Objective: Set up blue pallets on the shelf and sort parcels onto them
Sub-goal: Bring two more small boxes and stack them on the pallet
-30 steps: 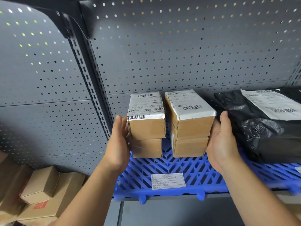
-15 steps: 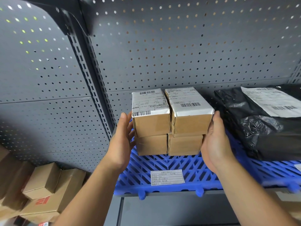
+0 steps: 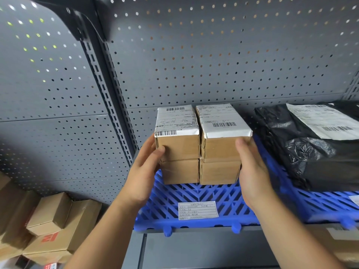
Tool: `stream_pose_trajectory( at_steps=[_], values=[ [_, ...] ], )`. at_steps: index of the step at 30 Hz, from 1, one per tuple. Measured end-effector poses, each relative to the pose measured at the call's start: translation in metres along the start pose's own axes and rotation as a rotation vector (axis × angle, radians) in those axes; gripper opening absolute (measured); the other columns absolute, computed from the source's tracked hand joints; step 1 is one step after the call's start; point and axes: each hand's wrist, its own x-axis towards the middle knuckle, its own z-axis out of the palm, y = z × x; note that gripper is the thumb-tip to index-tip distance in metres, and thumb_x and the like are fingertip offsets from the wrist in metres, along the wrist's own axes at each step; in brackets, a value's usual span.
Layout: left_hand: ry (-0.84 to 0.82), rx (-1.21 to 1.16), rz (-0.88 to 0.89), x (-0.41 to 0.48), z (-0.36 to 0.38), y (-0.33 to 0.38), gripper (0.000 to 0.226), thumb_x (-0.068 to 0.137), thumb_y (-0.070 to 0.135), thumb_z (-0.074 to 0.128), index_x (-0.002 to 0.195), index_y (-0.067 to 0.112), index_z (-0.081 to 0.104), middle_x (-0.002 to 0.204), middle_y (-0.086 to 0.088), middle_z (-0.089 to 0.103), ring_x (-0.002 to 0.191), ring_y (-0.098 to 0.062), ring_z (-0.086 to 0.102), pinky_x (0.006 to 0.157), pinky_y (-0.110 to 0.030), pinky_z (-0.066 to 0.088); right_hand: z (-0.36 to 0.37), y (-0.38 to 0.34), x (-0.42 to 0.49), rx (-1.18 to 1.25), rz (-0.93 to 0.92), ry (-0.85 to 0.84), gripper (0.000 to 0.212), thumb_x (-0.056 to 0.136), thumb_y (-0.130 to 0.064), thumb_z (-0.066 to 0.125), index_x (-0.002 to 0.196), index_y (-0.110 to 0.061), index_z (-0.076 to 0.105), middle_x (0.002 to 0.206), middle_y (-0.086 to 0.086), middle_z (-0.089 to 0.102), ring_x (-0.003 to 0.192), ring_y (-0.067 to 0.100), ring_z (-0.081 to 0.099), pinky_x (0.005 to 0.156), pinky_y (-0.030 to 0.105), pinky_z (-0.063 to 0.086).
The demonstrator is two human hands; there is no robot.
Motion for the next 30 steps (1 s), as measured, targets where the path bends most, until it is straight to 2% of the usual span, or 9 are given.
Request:
stream_pose_trajectory(
  at_steps=[3,7,11,14,20,23,30],
  values=[
    [0.007,-0.023,-0.012,0.002,-0.002,0.0,0.05,0.091,0.049,0.055,0.14,0.044,0.059,0.145,0.016,0.06,0.134,-0.006,0.055,0.103,-0.038,0.042,0.001,0.0,-0.001,-0.033,-0.008,-0.026,0.039,0.089,-0.068,0.053,0.127,-0.064,0.054,0.125,-0.032,0.065,0.116,-0.012,0.059,0.097,0.033,0.041],
    [0.028,-0.042,-0.011,0.001,-0.003,-0.003,0.052,0.09,0.052,0.055,0.141,0.04,0.06,0.144,0.014,0.061,0.135,-0.009,0.055,0.108,-0.041,0.042,0.004,0.0,-0.004,-0.035,-0.003,-0.06,0.047,0.085,-0.066,0.058,0.132,-0.063,0.048,0.125,-0.031,0.066,0.116,-0.011,0.06,0.099,0.033,0.043],
    [0.032,-0.033,-0.009,0.002,-0.002,-0.004,0.05,0.091,0.051,0.053,0.139,0.04,0.061,0.144,0.013,0.062,0.134,-0.009,0.055,0.107,-0.039,0.042,0.004,0.005,-0.006,-0.098,-0.024,-0.067,0.067,0.081,-0.058,0.07,0.141,-0.052,0.041,0.124,-0.026,0.068,0.113,-0.005,0.065,0.093,0.029,0.047],
    [0.027,-0.029,-0.011,0.002,-0.002,-0.003,0.051,0.091,0.051,0.052,0.14,0.04,0.06,0.144,0.013,0.061,0.135,-0.009,0.055,0.107,-0.04,0.042,0.004,0.006,-0.003,-0.109,-0.017,-0.067,0.064,0.08,-0.058,0.071,0.138,-0.055,0.043,0.121,-0.028,0.068,0.109,-0.008,0.065,0.09,0.027,0.047],
    [0.04,-0.036,-0.019,0.003,-0.002,-0.003,0.057,0.088,0.053,0.054,0.144,0.04,0.056,0.146,0.015,0.06,0.136,-0.008,0.054,0.11,-0.041,0.042,0.004,0.01,0.006,-0.081,0.001,-0.088,0.059,0.082,-0.054,0.071,0.134,-0.059,0.045,0.123,-0.028,0.068,0.111,-0.007,0.064,0.093,0.031,0.046],
    [0.022,-0.018,-0.01,0.004,0.001,-0.002,0.047,0.093,0.05,0.05,0.139,0.045,0.06,0.143,0.016,0.061,0.132,-0.005,0.056,0.102,-0.036,0.043,0.002,0.011,0.008,-0.072,0.007,-0.095,0.057,0.082,-0.053,0.071,0.133,-0.06,0.045,0.122,-0.028,0.068,0.109,-0.008,0.064,0.09,0.03,0.046],
    [0.095,-0.014,-0.047,0.004,0.001,-0.005,0.042,0.091,0.053,0.055,0.131,0.044,0.066,0.136,0.017,0.066,0.125,-0.001,0.061,0.1,-0.033,0.045,-0.006,0.014,0.013,-0.064,-0.004,-0.122,0.062,0.083,-0.051,0.073,0.138,-0.057,0.044,0.126,-0.027,0.066,0.112,-0.008,0.063,0.094,0.032,0.045]
  ],
)
